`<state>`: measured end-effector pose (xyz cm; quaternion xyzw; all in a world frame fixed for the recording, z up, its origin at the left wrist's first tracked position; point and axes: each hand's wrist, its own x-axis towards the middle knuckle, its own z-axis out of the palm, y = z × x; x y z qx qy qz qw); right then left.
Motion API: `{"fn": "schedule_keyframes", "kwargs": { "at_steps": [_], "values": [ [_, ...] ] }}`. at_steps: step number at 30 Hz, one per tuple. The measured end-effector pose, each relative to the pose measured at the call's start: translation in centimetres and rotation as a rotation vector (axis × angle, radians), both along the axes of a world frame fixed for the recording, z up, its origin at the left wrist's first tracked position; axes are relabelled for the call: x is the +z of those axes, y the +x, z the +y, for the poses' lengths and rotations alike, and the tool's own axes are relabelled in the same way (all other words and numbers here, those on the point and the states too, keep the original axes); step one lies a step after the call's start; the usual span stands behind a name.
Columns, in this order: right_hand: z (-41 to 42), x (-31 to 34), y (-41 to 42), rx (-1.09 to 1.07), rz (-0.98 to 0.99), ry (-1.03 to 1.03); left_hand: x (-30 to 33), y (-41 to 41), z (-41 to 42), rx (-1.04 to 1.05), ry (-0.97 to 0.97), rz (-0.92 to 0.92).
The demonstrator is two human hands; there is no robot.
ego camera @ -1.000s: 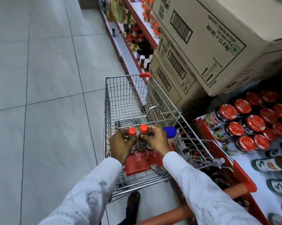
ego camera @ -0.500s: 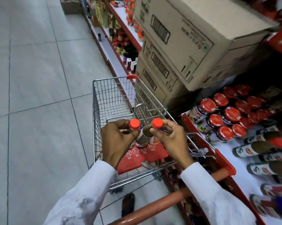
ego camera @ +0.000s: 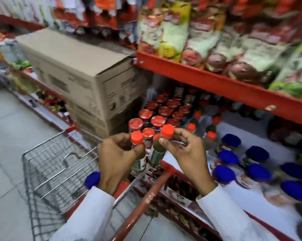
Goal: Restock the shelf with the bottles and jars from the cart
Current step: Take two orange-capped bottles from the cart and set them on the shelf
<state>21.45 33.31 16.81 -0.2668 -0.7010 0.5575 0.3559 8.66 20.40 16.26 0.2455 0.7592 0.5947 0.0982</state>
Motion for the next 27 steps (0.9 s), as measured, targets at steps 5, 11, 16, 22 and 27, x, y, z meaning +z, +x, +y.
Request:
{"fn": "schedule_keyframes", "kwargs": {
  "at_steps": [5, 11, 16, 22, 27],
  "values": [
    [3.7, -1.0, 5.4, -0.258, -0.001, 0.044, -1.1, 1.5, 6.5, -0.135, 0.023, 0.007],
    [7.4, -5.7, 7.4, -0.501, -0.135, 0.044, -4.7, 3.6, 12.8, -0.247, -0.055, 0.014],
    [9.1, -9.0, 7.1, -0.571, -0.236, -0.023, -7.4, 4.5, 15.3, -0.255, -0.159, 0.035],
    [9.4, -10.4, 7.2, -0.536, -0.300, -0.054, -7.9, 5.0, 16.4, -0.235, -0.211, 0.066],
    [9.2, -10.4, 7.3, -0.533, -0.324, -0.058, -8.2, 4.8, 16.1, -0.284, -0.221, 0.022]
  ]
}}
